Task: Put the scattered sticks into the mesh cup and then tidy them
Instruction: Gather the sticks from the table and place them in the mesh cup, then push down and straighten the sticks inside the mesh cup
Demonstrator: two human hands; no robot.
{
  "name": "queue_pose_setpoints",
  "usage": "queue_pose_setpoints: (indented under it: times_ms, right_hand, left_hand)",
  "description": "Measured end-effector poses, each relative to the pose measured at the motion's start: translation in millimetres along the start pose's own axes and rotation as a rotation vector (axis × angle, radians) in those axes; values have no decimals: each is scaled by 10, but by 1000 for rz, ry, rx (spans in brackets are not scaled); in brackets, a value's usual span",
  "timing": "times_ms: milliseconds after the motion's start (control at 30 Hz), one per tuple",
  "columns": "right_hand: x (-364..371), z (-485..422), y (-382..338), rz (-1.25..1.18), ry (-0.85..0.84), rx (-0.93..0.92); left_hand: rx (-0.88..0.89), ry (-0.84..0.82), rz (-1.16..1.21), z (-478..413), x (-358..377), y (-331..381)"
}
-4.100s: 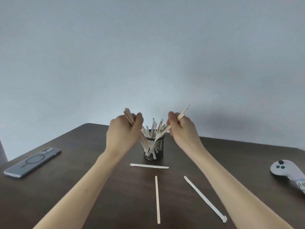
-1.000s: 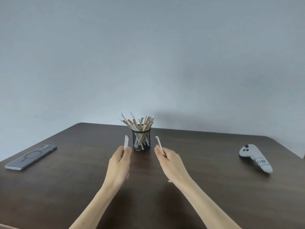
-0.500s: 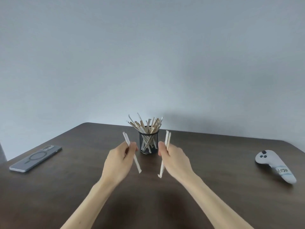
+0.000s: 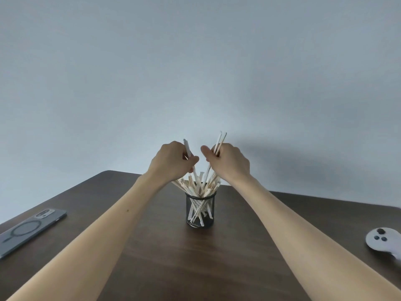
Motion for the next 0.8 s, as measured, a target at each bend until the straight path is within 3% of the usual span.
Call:
queue_pose_setpoints:
  times_ms: [233, 500, 567, 700, 800]
  right_hand:
    - [112, -60, -15, 134, 9, -65]
    - [309, -16, -19, 337, -150, -116]
    - [257, 10, -24, 282, -150, -97]
    - [-11, 146, 41, 9, 6, -40]
    - [-180, 341, 266, -146, 127, 47]
  left_hand:
    - [-55, 68, -142, -118, 64, -78]
    - [88, -23, -434, -57, 295, 44]
    - [74, 53, -382, 5, 110, 82]
    - [-31, 374, -72, 386, -383, -134]
    - [-194, 432, 165, 799, -258, -601]
Point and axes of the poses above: each hand's wrist, its own z-axis away from the middle knuckle, its own x-axis out of the palm, y = z × x, the point moved 10 cm from there along -z, towards the middle knuckle, and after that the axes turned 9 degrees about -z, right-handed, at the moved point
